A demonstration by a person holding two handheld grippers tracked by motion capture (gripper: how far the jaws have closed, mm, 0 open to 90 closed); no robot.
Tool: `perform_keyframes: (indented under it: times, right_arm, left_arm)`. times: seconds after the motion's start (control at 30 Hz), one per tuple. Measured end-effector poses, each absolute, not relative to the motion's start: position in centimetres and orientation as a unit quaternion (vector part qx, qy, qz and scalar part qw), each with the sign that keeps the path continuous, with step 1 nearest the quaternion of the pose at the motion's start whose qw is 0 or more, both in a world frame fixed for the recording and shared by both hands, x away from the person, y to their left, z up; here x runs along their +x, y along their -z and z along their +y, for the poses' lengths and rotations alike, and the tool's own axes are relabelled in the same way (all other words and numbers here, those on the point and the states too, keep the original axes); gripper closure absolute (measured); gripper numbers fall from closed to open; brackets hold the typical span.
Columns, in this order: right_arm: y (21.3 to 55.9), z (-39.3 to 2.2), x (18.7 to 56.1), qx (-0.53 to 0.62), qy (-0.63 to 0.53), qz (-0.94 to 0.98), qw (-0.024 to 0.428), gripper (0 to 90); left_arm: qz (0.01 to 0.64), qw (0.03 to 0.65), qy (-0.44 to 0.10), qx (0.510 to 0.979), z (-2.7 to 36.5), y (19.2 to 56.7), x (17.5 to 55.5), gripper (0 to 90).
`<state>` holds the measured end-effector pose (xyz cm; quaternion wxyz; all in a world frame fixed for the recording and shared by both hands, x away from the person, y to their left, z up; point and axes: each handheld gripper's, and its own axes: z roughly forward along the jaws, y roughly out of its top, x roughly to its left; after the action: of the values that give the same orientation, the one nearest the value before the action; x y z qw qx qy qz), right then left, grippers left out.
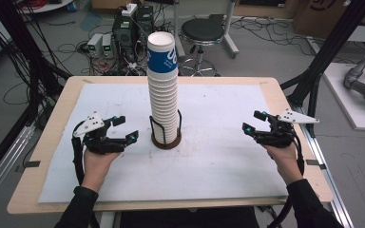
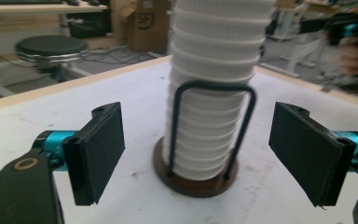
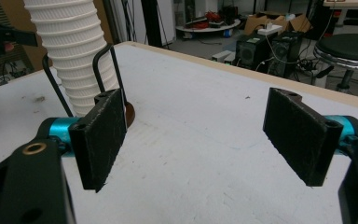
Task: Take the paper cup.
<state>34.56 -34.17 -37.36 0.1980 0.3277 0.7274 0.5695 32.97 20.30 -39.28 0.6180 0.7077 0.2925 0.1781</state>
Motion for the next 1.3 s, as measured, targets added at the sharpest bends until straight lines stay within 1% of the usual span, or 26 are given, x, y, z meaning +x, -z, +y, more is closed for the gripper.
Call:
perform_keyframes:
  times: [0.03, 0.2, 0.5, 0.83, 1.07, 1.23, 1.3]
  right_arm:
    - [37.4, -34.2, 34.6, 0.328, -0.569, 0.728, 0.198, 22.0]
    - [37.4, -34.4, 34.6, 0.328, -0.572, 0.726, 0.197, 22.0]
    - [37.1, -34.5, 34.1, 0.329, -0.572, 0.724, 0.204, 22.0]
    - [36.9, -35.1, 33.9, 0.334, -0.574, 0.718, 0.208, 22.0]
    - [36.9, -35.0, 34.0, 0.333, -0.574, 0.719, 0.207, 22.0]
    - [37.0, -34.8, 34.0, 0.332, -0.572, 0.721, 0.207, 22.0]
    - [37.0, -34.8, 34.1, 0.331, -0.572, 0.721, 0.208, 22.0]
  left_arm:
    - [0.288, 0.619, -0.17, 0.71, 20.3, 39.1, 33.0, 16.5]
    - [0.282, 0.617, -0.172, 0.714, 19.7, 38.6, 32.9, 16.5]
    - [0.268, 0.617, -0.191, 0.715, 19.3, 36.9, 32.8, 16.5]
    - [0.265, 0.626, -0.184, 0.71, 19.2, 35.5, 33.1, 15.2]
    - [0.256, 0.634, -0.175, 0.709, 18.6, 33.8, 33.2, 14.5]
    - [0.257, 0.625, -0.185, 0.714, 18.0, 32.5, 33.5, 13.3]
    - [0.252, 0.623, -0.187, 0.717, 17.7, 31.9, 33.7, 11.0]
